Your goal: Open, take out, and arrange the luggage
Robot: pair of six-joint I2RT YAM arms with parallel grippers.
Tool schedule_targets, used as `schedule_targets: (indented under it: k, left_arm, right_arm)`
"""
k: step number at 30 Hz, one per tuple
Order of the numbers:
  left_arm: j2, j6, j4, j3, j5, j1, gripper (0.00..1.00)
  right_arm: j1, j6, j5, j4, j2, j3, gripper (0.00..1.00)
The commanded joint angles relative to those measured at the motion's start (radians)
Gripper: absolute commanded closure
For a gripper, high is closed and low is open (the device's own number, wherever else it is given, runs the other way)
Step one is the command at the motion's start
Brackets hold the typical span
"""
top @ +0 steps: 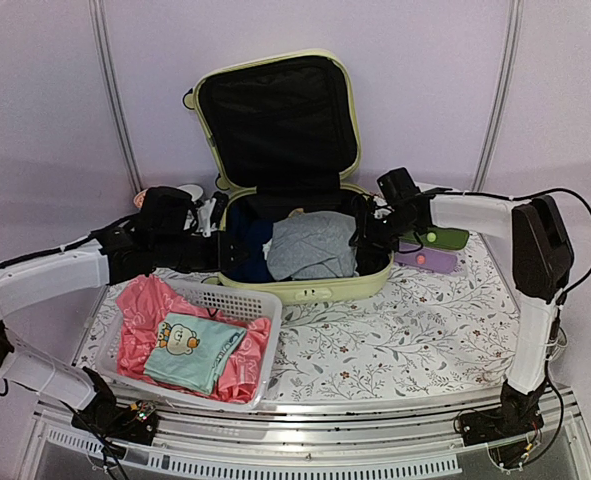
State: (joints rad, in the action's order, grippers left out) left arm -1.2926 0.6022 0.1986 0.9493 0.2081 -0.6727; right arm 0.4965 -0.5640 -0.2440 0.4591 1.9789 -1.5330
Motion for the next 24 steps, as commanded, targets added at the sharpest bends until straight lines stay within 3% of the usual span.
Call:
schedule_targets:
  k: [1,2,4,6,9,13,15,20,24]
  left_arm:
    - [-0.025,-0.043,-0.031,0.037,-0.003,0.018,0.80]
    - [-0.030,-0.046,-0.031,0.039,-0.004,0.018,0.80]
    - [-0.034,-0.049,-0.033,0.040,-0.004,0.017,0.80]
    - [-0.039,-0.051,-0.034,0.042,-0.001,0.017,0.80]
    - [-0.048,-0.061,-0.033,0.050,0.001,0.018,0.79]
    - [-0.069,-0.099,-0.049,0.079,0.008,0.015,0.78]
    - [-0.093,-0.132,-0.070,0.101,0.013,0.009,0.71]
    - [-0.192,-0.241,-0.159,0.176,-0.042,-0.055,0.40]
    - [-0.322,-0.322,-0.181,0.293,-0.138,-0.141,0.32]
  right_arm:
    - [0.001,-0.016,-0.037,-0.026,0.036,-0.036,0.61]
    - [0.001,-0.017,-0.047,-0.032,0.040,-0.037,0.62]
    - [0.001,-0.021,-0.074,-0.045,0.046,-0.043,0.74]
    - [0.000,-0.025,-0.102,-0.060,0.045,-0.048,0.75]
    - [0.001,-0.033,-0.146,-0.073,0.042,-0.065,0.95]
    - [0.001,-0.051,-0.209,-0.106,0.008,-0.065,0.97]
    - [0.001,-0.067,-0.239,-0.120,-0.012,-0.066,0.97]
    - [0.001,-0.133,-0.297,-0.157,-0.039,-0.067,0.96]
    - [0.001,-0.200,-0.306,-0.196,-0.054,-0.066,0.95]
